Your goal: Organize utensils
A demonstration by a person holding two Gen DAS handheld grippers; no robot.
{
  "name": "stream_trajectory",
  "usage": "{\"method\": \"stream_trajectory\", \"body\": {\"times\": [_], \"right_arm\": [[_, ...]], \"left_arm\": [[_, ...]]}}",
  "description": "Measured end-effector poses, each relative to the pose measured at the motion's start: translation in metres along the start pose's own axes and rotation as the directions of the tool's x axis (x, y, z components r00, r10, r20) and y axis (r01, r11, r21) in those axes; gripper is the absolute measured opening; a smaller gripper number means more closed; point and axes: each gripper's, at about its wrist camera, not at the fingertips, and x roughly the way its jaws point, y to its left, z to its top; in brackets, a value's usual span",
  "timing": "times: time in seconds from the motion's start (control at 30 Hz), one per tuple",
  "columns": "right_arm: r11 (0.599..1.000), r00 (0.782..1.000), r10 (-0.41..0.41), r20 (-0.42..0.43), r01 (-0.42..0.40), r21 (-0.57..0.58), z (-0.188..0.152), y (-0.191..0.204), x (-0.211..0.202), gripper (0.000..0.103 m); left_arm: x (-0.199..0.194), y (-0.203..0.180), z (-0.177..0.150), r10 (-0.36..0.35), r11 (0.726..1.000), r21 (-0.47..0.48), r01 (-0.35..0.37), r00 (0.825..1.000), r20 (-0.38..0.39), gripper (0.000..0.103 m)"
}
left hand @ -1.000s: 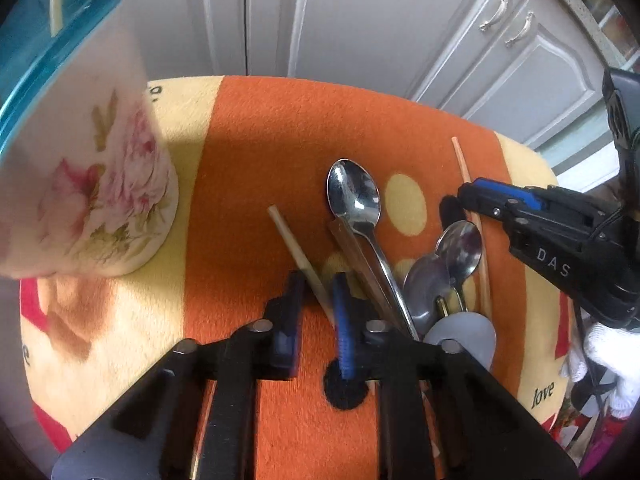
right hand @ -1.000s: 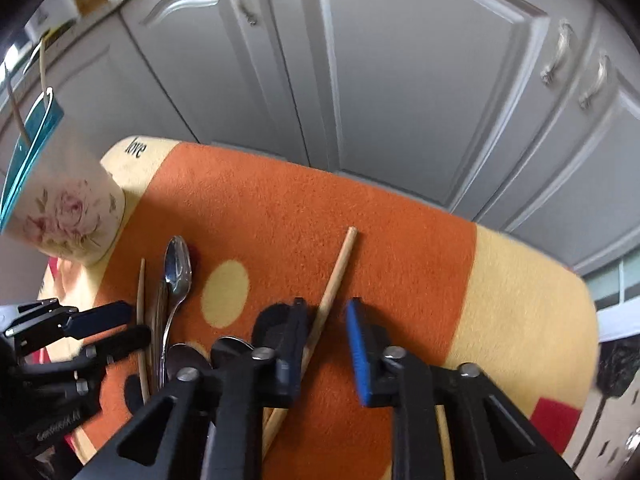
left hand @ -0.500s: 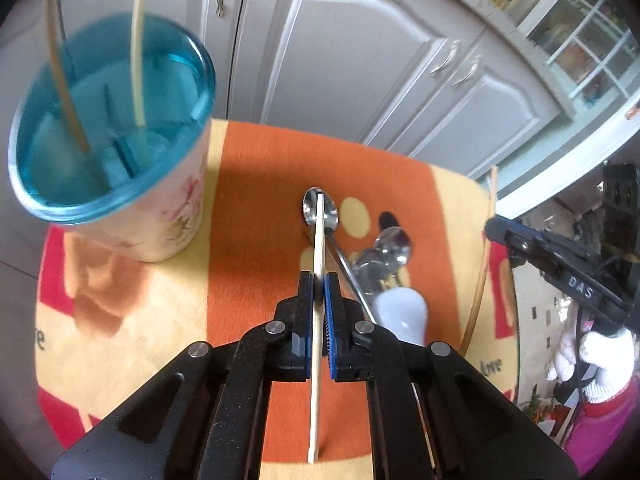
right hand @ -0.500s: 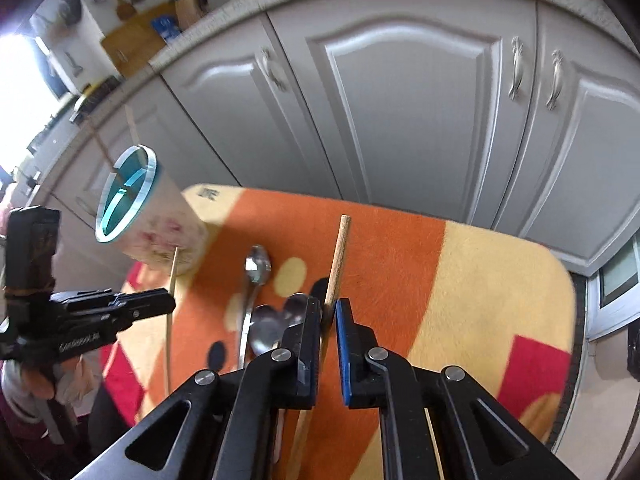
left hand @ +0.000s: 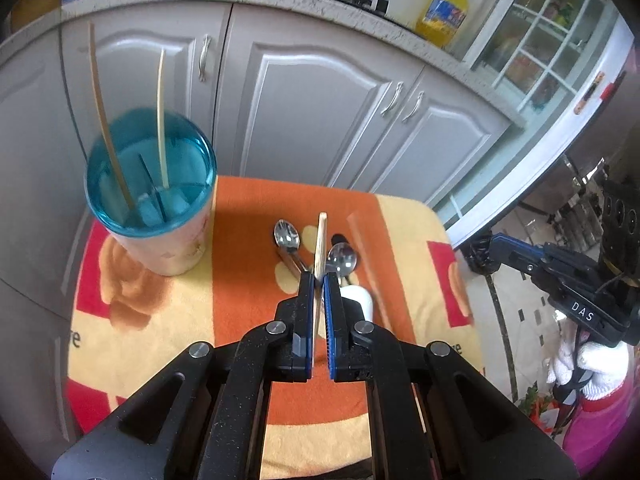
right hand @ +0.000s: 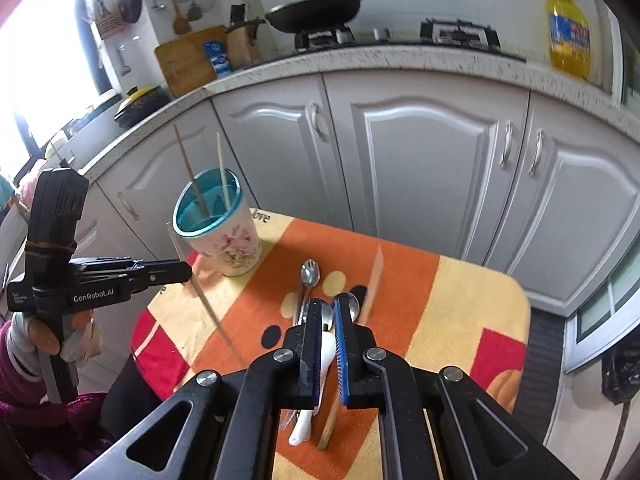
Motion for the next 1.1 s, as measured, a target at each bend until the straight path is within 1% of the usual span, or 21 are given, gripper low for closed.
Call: {"method": "stream_trajectory", "body": {"times": [0.1, 0.17, 0.2, 0.23, 0.27, 0.33, 0.37, 0.4, 0.53, 0.57, 0.63, 0.7, 0.73, 0.77, 0.8, 0.87, 0.93, 0.97, 1.03, 1.1], "right_arm": [[1.0, 1.0, -0.017, 0.006, 0.017, -0.019, 0.004, 0.005, -0.004, 0.006], [1.0, 1.0, -0.002, -0.029, 0.002, -0.003, 0.005, 0.002, 0.007, 0.006], [1.0, 0.999, -0.02, -0.048, 0.02, 0.0, 0.005, 0.0, 0.016, 0.006], [0.998, 0.996, -0.064, -0.068, 0.063, -0.003, 0.004, -0.003, 0.027, 0.006], [0.997, 0.993, -0.083, -0.082, 0.083, -0.002, 0.002, -0.005, 0.036, 0.008], [0.997, 0.985, -0.062, -0.159, 0.069, 0.04, -0.005, -0.016, 0.071, 0.014], [0.995, 0.98, -0.063, -0.191, 0.077, 0.066, -0.008, -0.023, 0.088, 0.023], [0.993, 0.974, -0.069, -0.217, 0.088, 0.079, -0.011, -0.028, 0.104, 0.029], [0.988, 0.954, -0.099, -0.284, 0.128, 0.084, -0.013, -0.04, 0.154, 0.029], [0.987, 0.945, -0.105, -0.311, 0.136, 0.081, -0.013, -0.043, 0.168, 0.029], [0.985, 0.926, -0.133, -0.354, 0.164, 0.057, -0.013, -0.045, 0.186, 0.025], [0.983, 0.907, -0.152, -0.392, 0.181, 0.038, -0.017, -0.048, 0.202, 0.016], [0.983, 0.915, -0.162, -0.37, 0.182, 0.019, -0.017, -0.046, 0.202, 0.013], [0.985, 0.912, -0.157, -0.38, 0.174, 0.012, -0.016, -0.046, 0.202, 0.009], [0.985, 0.913, -0.151, -0.379, 0.169, 0.015, -0.015, -0.046, 0.2, 0.008], [0.989, 0.925, -0.12, -0.361, 0.144, 0.04, -0.013, -0.048, 0.185, 0.008], [0.992, 0.942, -0.089, -0.323, 0.114, 0.062, -0.01, -0.047, 0.164, 0.007], [0.993, 0.955, -0.064, -0.291, 0.089, 0.073, -0.006, -0.046, 0.146, 0.007], [0.995, 0.97, -0.039, -0.241, 0.061, 0.082, -0.002, -0.042, 0.117, 0.007], [0.996, 0.979, -0.025, -0.204, 0.042, 0.078, 0.002, -0.038, 0.095, 0.007]], "left_arm": [[-0.013, 0.002, 0.003, 0.01, 1.0, 0.002, -0.01, 1.0, 0.027, 0.003], [-0.02, 0.006, 0.001, 0.008, 1.0, -0.008, -0.008, 0.999, 0.035, 0.003], [-0.022, 0.008, 0.0, 0.008, 1.0, -0.013, -0.008, 0.999, 0.038, 0.003], [-0.024, 0.009, 0.0, 0.008, 1.0, -0.015, -0.008, 0.999, 0.04, 0.003], [-0.024, 0.011, -0.001, 0.007, 1.0, -0.018, -0.007, 0.999, 0.04, 0.003], [-0.026, 0.012, -0.001, 0.005, 1.0, -0.026, -0.004, 0.999, 0.038, 0.003], [-0.026, 0.012, -0.001, 0.001, 1.0, -0.027, 0.0, 0.999, 0.036, 0.003], [-0.027, 0.013, 0.0, 0.003, 1.0, -0.03, -0.002, 0.999, 0.035, 0.003], [-0.03, 0.016, 0.003, 0.003, 0.999, -0.037, -0.002, 0.999, 0.036, 0.003], [-0.031, 0.017, 0.004, 0.004, 0.999, -0.037, -0.003, 0.999, 0.037, 0.003], [-0.032, 0.018, 0.005, 0.004, 0.999, -0.042, -0.003, 0.999, 0.036, 0.003], [-0.032, 0.02, 0.006, 0.003, 0.999, -0.049, -0.001, 0.999, 0.038, 0.003], [-0.033, 0.021, 0.007, 0.004, 0.999, -0.053, -0.002, 0.999, 0.039, 0.003], [-0.034, 0.022, 0.007, 0.004, 0.998, -0.056, -0.002, 0.999, 0.039, 0.003], [-0.035, 0.023, 0.008, 0.004, 0.998, -0.058, -0.002, 0.999, 0.039, 0.003], [-0.04, 0.026, 0.012, 0.004, 0.998, -0.061, -0.001, 0.999, 0.048, 0.003], [-0.046, 0.029, 0.016, 0.003, 0.998, -0.061, 0.0, 0.998, 0.061, 0.003], [-0.049, 0.03, 0.017, 0.003, 0.998, -0.061, 0.001, 0.998, 0.067, 0.003], [-0.056, 0.031, 0.022, 0.002, 0.998, -0.06, 0.002, 0.997, 0.081, 0.003], [-0.065, 0.032, 0.027, 0.006, 0.998, -0.057, 0.0, 0.995, 0.097, 0.003]]}}
